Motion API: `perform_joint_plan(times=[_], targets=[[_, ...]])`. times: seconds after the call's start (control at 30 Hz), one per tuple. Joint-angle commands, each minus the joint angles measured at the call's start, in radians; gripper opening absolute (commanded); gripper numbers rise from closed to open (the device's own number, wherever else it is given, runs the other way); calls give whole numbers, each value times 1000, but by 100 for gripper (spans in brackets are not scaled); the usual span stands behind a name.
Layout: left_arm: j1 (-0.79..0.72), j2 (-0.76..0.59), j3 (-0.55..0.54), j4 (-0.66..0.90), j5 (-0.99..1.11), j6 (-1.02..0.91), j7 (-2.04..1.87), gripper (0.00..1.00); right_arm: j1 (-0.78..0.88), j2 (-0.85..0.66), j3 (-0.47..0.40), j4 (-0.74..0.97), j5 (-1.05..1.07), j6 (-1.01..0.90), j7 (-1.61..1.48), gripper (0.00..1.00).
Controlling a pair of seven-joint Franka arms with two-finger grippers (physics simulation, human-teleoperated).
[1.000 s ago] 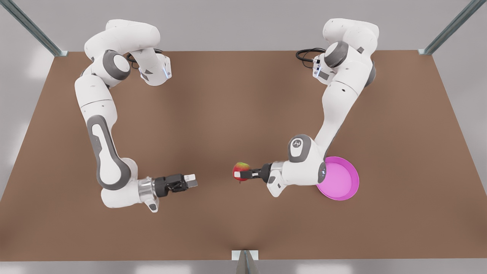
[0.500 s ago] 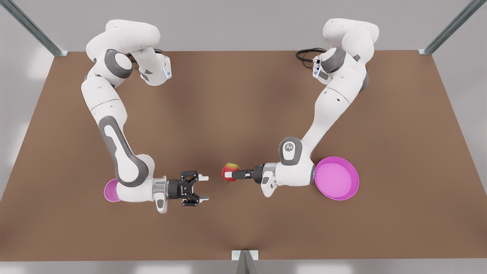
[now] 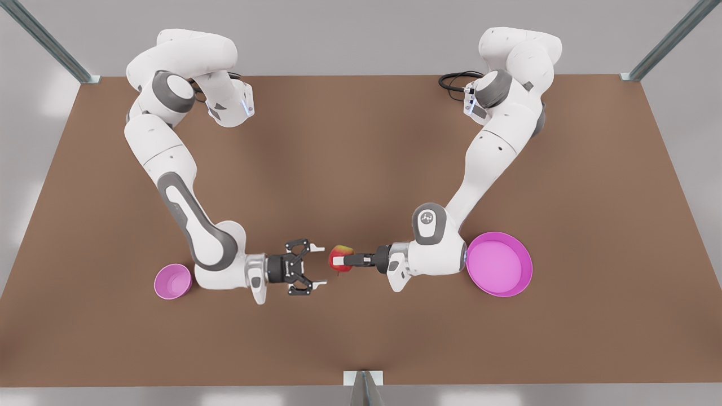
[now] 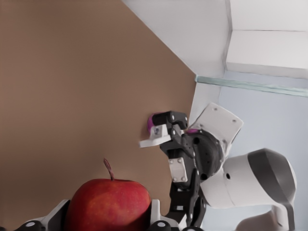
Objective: Use the left arm to pick up the apple from the plate, transfer it to the gripper of the right arm, and then use the right arm to place it into the bowl
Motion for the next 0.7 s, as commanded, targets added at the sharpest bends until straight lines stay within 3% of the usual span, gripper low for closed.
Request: perform_joint_plan(times=[0.0, 0.67], targets=[[0, -1, -1, 0, -12, 7, 110, 69, -3, -4, 9, -7, 3, 27, -343, 100], [-6, -1, -1, 2, -11, 21, 106, 69, 5, 4, 52, -18, 13, 100, -342, 100]])
